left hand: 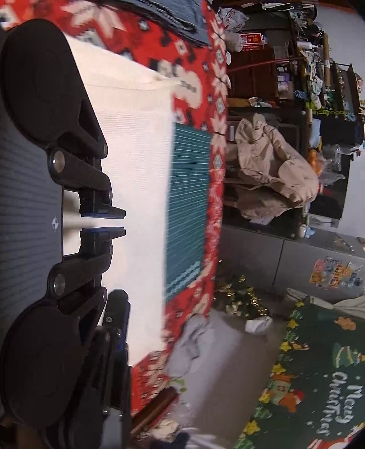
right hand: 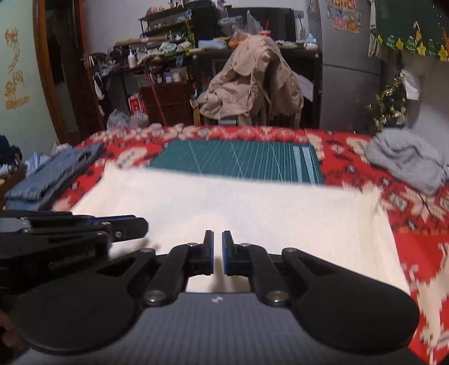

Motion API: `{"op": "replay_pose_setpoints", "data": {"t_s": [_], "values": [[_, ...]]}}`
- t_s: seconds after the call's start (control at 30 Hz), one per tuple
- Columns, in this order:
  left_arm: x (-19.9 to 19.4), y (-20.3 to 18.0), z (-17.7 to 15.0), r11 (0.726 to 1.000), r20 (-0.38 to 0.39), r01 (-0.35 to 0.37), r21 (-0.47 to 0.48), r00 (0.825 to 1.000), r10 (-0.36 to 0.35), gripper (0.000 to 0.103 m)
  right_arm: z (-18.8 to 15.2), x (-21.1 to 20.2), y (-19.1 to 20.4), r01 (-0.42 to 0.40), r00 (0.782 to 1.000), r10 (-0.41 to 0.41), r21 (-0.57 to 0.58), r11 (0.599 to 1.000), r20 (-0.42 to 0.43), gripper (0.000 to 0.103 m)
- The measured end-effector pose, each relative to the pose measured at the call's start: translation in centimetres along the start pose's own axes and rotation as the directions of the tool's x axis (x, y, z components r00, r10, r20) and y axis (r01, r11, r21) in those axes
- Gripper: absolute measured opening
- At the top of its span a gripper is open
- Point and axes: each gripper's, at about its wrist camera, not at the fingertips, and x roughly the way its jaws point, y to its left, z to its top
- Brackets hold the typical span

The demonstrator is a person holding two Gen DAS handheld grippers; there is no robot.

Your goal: Fold clothes

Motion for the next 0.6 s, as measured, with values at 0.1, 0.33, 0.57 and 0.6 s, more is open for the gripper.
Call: {"op": "replay_pose_setpoints", "data": {"t_s": [0.1,0.33,0.57,0.6], "values": [[2.4,0.2,1.6,1.000,-0.027,0.005,-0.015,1.000,-0.006,0.006,1.9,1.6,-0.2,0.007,1.000,-0.007,0.009,1.000,0.008,0.006],[5.7,1.1,1.5,0.998,-0.110,-0.015,-0.054,0.994,0.009,0.006,3.3,6.3,-0.9,0.039,0.998,-0.036,0.056,0.998,-0.049,0.006],[4.2,1.5,1.6,0.998,-0.097,0.005,-0.066,0.995,-0.012,0.006,2.8,6.2,-1.6,0.013,0.997,-0.010,0.047,0.999,-0.075,0.006],[4.6,1.5,2.1,0.997,-0.093,0.010,-0.075,0.996,-0.017,0.006,3.2,6.2,-1.7,0.012,0.998,-0.008,0.054,0.998,-0.067,0.006]]}}
